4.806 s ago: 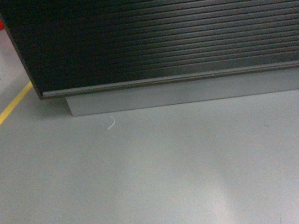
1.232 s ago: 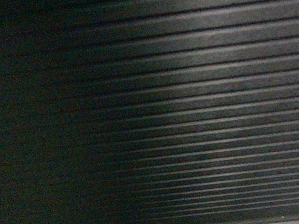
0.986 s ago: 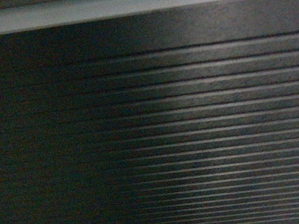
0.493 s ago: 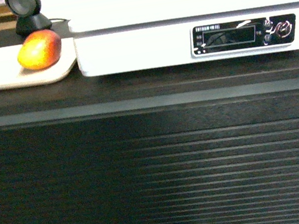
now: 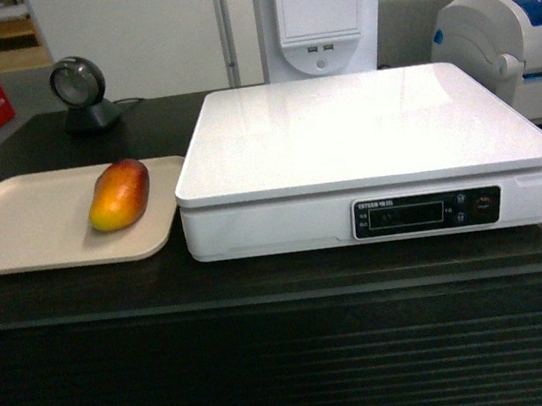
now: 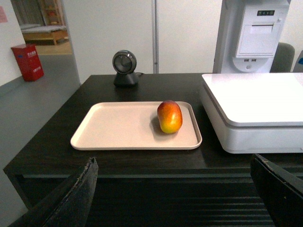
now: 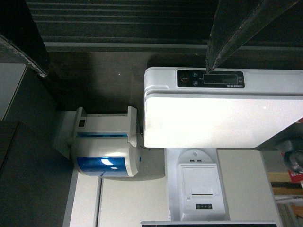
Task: Place dark red mango on scale at checkout
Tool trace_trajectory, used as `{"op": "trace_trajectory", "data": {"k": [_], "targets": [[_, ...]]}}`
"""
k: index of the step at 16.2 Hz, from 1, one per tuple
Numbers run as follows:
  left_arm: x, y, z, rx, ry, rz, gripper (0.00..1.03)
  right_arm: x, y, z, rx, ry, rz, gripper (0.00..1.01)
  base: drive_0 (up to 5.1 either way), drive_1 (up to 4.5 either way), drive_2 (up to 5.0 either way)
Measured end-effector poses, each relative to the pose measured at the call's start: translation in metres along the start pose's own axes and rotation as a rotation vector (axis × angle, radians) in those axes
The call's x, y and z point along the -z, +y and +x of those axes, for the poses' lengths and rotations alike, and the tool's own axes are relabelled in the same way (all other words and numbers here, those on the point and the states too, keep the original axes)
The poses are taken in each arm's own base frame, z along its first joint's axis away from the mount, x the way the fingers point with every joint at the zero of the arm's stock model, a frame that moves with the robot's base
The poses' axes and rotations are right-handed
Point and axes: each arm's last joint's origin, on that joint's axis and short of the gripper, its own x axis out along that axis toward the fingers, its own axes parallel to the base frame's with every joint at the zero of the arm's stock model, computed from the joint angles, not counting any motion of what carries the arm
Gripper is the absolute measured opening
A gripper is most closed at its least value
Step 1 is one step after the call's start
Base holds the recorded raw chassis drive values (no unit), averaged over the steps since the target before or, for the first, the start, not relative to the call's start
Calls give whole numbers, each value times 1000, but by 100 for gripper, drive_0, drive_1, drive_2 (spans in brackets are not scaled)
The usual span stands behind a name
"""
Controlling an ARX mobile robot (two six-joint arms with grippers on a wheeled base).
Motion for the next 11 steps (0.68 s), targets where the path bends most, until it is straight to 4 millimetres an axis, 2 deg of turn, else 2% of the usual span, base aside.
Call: {"op": "trace_trajectory", "data": {"k": [11], "targets": [[0, 0, 0, 0, 2, 0, 98, 0, 0, 0, 0, 5, 1, 98, 0, 0, 0]]}}
